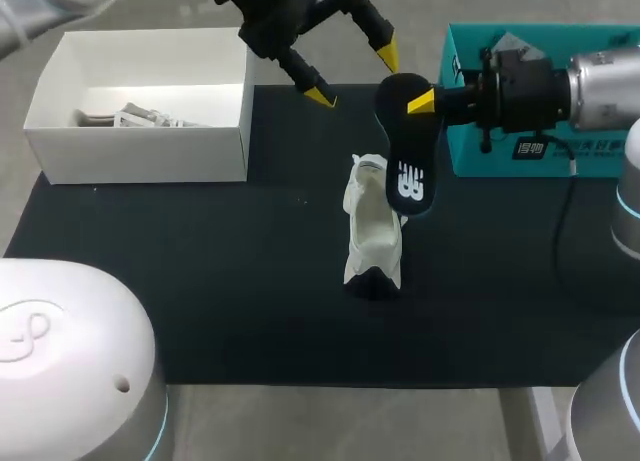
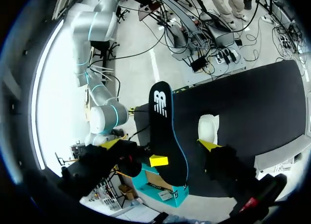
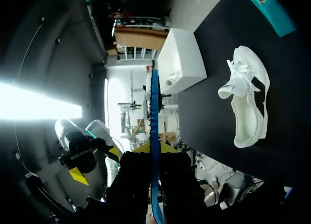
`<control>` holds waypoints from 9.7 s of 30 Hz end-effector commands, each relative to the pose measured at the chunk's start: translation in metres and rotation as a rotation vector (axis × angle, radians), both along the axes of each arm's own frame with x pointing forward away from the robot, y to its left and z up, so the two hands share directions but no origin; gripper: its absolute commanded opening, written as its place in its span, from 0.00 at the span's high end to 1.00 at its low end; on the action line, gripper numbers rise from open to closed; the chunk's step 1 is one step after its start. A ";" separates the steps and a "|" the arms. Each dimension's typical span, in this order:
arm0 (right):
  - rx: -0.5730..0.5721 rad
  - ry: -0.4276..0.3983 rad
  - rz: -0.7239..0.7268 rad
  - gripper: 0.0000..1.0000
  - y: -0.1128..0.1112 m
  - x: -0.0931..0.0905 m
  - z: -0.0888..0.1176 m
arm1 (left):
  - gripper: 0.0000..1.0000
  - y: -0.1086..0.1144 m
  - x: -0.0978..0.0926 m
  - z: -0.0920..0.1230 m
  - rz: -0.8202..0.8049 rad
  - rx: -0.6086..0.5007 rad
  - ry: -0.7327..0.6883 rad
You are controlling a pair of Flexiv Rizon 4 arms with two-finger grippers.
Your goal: Take the shoe out of the shoebox, open the shoe tongue, remove and reinsert the insole, then place the shoe into the shoebox
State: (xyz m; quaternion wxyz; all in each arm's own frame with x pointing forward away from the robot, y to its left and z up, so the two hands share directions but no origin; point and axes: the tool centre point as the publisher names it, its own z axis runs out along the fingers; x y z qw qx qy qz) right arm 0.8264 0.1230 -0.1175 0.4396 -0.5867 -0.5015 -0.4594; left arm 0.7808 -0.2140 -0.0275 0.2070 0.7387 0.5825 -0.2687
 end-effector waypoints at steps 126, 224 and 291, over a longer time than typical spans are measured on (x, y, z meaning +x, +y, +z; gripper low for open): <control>0.151 -0.058 -0.033 1.00 -0.012 0.002 0.035 | 0.04 -0.014 0.044 -0.046 0.311 -0.853 -0.037; -0.120 -0.104 0.025 0.00 -0.041 -0.011 0.013 | 1.00 -0.036 0.046 -0.071 0.285 -0.869 0.031; -0.613 -0.180 -0.224 0.00 -0.295 -0.049 0.025 | 1.00 -0.020 0.027 -0.078 0.350 -0.821 0.089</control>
